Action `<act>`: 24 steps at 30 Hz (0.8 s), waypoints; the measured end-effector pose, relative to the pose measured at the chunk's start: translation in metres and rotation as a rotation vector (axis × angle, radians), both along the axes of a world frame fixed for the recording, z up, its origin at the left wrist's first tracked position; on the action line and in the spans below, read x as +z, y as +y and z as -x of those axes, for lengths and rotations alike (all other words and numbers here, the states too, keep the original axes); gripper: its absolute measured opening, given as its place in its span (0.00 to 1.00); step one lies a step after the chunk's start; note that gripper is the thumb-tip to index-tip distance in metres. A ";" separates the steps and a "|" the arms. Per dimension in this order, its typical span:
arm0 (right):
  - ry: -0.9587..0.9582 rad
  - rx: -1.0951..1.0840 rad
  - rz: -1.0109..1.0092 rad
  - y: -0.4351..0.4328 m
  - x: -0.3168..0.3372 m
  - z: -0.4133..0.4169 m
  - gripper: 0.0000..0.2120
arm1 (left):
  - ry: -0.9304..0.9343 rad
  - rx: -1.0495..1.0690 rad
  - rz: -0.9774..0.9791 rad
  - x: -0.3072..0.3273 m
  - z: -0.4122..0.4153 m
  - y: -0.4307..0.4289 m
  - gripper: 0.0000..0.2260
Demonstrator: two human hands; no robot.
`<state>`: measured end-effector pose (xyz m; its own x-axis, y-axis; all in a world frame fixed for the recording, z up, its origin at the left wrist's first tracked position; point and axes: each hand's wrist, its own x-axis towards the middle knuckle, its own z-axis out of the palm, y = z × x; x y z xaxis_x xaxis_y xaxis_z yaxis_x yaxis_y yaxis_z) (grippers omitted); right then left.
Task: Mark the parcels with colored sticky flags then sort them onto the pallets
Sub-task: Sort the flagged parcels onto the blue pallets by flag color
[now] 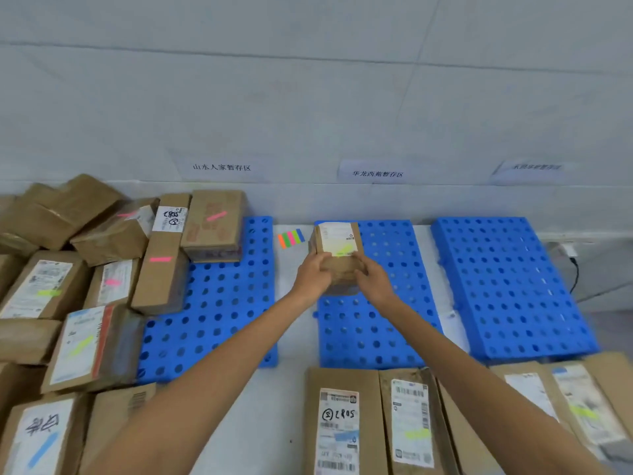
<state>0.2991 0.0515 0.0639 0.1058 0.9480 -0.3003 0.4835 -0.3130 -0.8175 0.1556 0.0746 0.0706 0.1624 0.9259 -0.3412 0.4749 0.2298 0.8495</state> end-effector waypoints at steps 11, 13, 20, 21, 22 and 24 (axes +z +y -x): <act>-0.187 0.371 -0.097 0.088 -0.061 -0.040 0.24 | 0.172 -0.107 -0.136 -0.071 -0.025 0.078 0.19; -0.156 0.279 -0.129 0.106 -0.068 -0.037 0.21 | 0.174 -0.082 -0.115 -0.090 -0.022 0.095 0.18; -0.468 0.380 -0.044 0.110 -0.064 -0.049 0.30 | 0.369 -0.126 -0.133 -0.050 -0.017 0.085 0.28; -0.390 0.330 -0.108 0.096 -0.056 -0.048 0.28 | 0.316 -0.105 -0.137 -0.045 -0.012 0.073 0.27; -0.339 0.298 -0.160 0.082 -0.050 -0.048 0.26 | 0.290 -0.088 -0.142 -0.040 -0.006 0.061 0.25; -0.274 0.225 -0.176 0.040 -0.034 -0.051 0.22 | 0.246 -0.070 -0.150 -0.030 0.010 0.029 0.24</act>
